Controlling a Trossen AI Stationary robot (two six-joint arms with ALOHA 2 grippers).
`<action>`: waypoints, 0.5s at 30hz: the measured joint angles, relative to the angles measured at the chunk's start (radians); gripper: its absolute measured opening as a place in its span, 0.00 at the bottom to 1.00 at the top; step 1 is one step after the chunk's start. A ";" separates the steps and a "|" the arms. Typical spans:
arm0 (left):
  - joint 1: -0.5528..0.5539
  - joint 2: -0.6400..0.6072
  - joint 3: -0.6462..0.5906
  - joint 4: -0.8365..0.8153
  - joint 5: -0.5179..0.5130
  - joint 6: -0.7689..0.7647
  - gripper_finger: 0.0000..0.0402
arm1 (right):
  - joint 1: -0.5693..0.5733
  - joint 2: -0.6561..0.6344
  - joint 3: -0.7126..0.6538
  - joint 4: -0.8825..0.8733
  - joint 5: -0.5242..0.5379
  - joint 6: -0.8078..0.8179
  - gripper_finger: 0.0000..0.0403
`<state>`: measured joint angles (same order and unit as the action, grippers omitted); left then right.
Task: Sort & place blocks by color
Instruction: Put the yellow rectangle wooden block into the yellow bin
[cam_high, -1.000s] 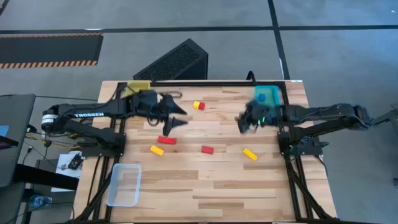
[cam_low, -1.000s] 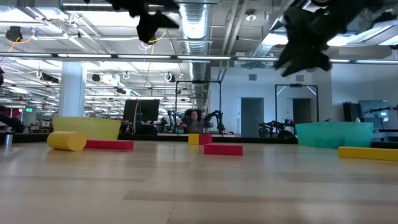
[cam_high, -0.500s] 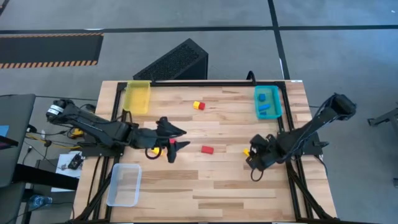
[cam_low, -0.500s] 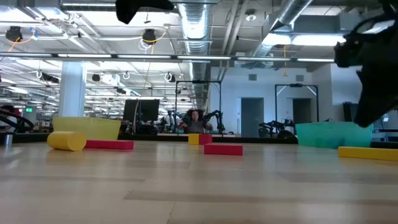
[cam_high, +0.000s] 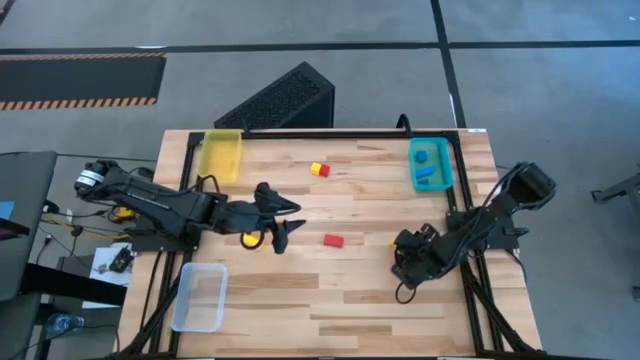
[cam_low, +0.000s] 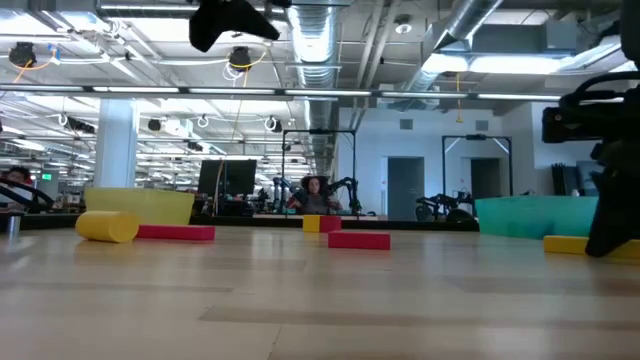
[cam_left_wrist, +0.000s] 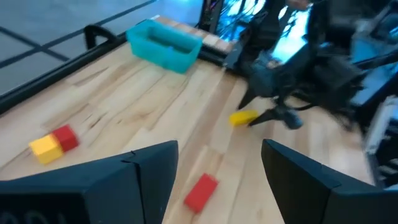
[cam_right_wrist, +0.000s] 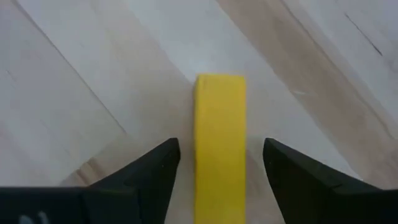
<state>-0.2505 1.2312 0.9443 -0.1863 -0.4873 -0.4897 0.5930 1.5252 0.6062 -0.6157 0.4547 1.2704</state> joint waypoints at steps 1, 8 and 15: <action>0.003 0.000 0.000 -0.013 -0.006 -0.013 0.55 | 0.000 0.008 0.000 0.010 0.007 0.011 0.63; 0.072 0.000 0.000 -0.117 0.039 -0.259 0.55 | -0.009 -0.038 -0.007 0.086 0.045 0.001 0.23; 0.214 0.049 -0.001 -0.130 0.166 -0.559 0.55 | -0.033 -0.038 -0.009 0.187 0.173 -0.044 0.19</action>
<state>-0.0368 1.2805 0.9436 -0.3167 -0.3210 -1.0483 0.5601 1.4867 0.5975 -0.4288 0.6278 1.2267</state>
